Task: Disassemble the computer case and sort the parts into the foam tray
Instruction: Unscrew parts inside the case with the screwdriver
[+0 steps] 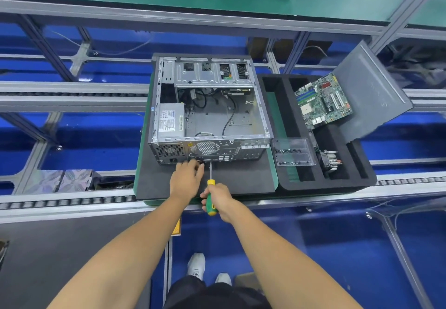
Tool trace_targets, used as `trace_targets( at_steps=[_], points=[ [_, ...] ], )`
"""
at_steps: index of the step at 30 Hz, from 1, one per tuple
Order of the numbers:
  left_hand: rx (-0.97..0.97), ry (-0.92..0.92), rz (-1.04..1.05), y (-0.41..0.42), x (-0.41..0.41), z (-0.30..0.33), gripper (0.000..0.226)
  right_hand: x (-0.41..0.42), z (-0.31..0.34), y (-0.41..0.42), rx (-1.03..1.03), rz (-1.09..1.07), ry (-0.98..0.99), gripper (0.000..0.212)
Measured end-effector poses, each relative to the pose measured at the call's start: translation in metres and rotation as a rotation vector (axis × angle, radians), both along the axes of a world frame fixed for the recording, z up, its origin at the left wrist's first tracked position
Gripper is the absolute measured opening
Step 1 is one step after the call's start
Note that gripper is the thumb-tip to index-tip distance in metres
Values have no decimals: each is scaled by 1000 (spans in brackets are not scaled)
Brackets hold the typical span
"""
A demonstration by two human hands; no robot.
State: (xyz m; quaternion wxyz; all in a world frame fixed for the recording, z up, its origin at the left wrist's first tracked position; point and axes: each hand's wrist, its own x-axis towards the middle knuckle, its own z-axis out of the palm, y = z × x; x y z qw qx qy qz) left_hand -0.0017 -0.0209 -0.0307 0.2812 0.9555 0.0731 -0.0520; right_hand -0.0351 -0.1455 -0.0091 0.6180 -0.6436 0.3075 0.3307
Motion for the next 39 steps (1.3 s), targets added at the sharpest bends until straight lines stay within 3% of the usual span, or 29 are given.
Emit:
trace_targets(
  at_steps=[4,6,9,14,16,18,21,23,25,27,30,34,39],
  points=[
    [-642,136,143,1,-10,7,44,1,-3,16,-31,86,-30,11],
    [-769,214,181,3,-16,10,36,0,-2,25,-72,157,-44,15],
    [-701,226,229,13,-21,5,17,-4,4,38,-129,237,-58,24],
    [-592,202,339,25,-28,-1,26,-3,14,53,-18,210,-48,33],
    [-570,199,403,27,-29,-4,23,1,22,55,-72,280,-89,33],
    [-535,162,435,27,-31,-5,15,9,32,52,-251,376,-278,31],
    [-491,112,399,23,-35,-4,21,27,52,40,-497,444,-772,34],
    [-421,98,364,22,-35,-4,22,46,68,28,-702,424,-1074,45],
    [-386,104,357,21,-34,-4,19,71,80,15,-885,473,-1230,60],
    [-407,114,370,21,-36,-4,18,97,88,6,-970,739,-1165,65],
    [-454,137,403,22,-39,-5,16,119,90,4,-981,1161,-899,37],
    [-479,136,421,21,-43,-8,8,121,84,4,-999,1114,-956,15],
    [-508,110,448,18,-50,-10,7,127,82,6,-967,1078,-911,24]
  ],
)
